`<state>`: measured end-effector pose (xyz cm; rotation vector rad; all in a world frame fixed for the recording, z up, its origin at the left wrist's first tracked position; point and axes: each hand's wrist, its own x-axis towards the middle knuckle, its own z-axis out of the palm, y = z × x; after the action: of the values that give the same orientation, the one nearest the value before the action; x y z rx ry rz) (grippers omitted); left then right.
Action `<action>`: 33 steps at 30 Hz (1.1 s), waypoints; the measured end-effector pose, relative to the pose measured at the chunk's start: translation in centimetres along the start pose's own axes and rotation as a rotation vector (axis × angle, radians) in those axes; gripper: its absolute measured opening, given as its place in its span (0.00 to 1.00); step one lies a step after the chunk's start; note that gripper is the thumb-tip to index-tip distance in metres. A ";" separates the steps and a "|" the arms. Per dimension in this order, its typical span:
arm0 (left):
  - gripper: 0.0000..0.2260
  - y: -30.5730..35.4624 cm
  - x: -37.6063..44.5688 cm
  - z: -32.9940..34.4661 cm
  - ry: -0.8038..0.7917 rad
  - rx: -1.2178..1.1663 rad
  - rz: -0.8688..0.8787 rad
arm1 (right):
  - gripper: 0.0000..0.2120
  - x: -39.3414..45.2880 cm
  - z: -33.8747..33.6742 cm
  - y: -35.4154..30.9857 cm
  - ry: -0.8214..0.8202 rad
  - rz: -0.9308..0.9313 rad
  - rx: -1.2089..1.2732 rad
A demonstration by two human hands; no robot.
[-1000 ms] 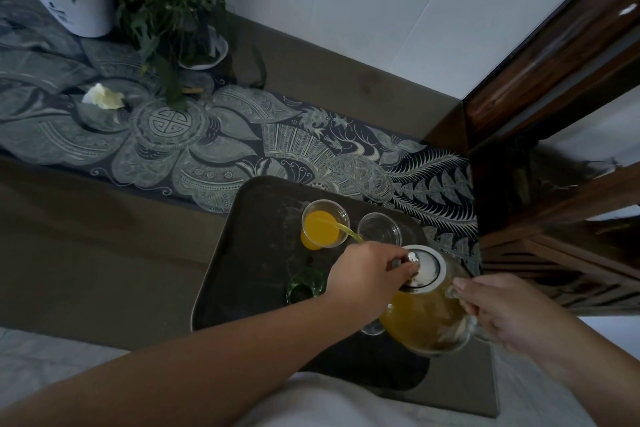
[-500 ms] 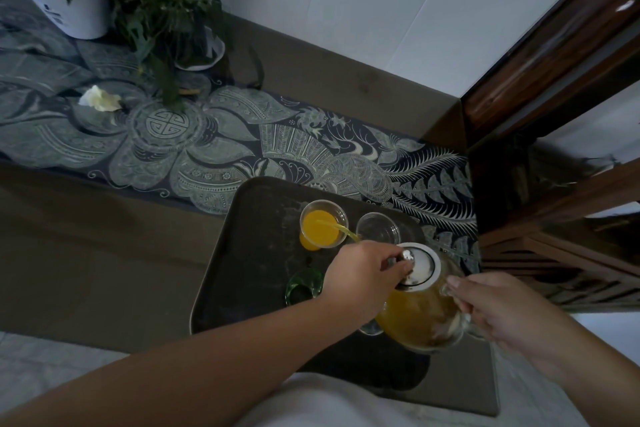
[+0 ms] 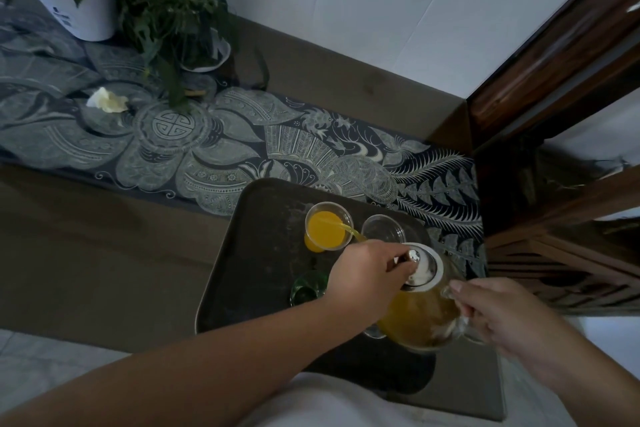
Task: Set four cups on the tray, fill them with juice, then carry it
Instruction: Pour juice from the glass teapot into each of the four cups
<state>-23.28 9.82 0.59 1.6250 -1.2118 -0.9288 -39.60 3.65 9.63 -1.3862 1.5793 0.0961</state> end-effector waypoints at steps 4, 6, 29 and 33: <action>0.14 0.0 -0.2 0.1 0.001 0.029 -0.002 | 0.19 0.0 0.0 0.7 0.010 -0.025 0.010; 0.14 0.2 -0.2 0.1 -0.003 0.036 -0.004 | 0.19 -0.1 0.0 1.0 0.016 -0.031 0.031; 0.12 1.3 0.1 -0.4 0.079 0.226 0.154 | 0.21 0.3 1.2 3.5 0.037 -0.017 0.267; 0.10 1.9 0.3 -0.4 0.090 0.284 0.233 | 0.18 0.0 1.3 4.3 0.064 -0.006 0.383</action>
<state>-23.45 9.33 2.52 1.6781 -1.4844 -0.5512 -42.23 5.95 6.75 -1.1015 1.5487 -0.2449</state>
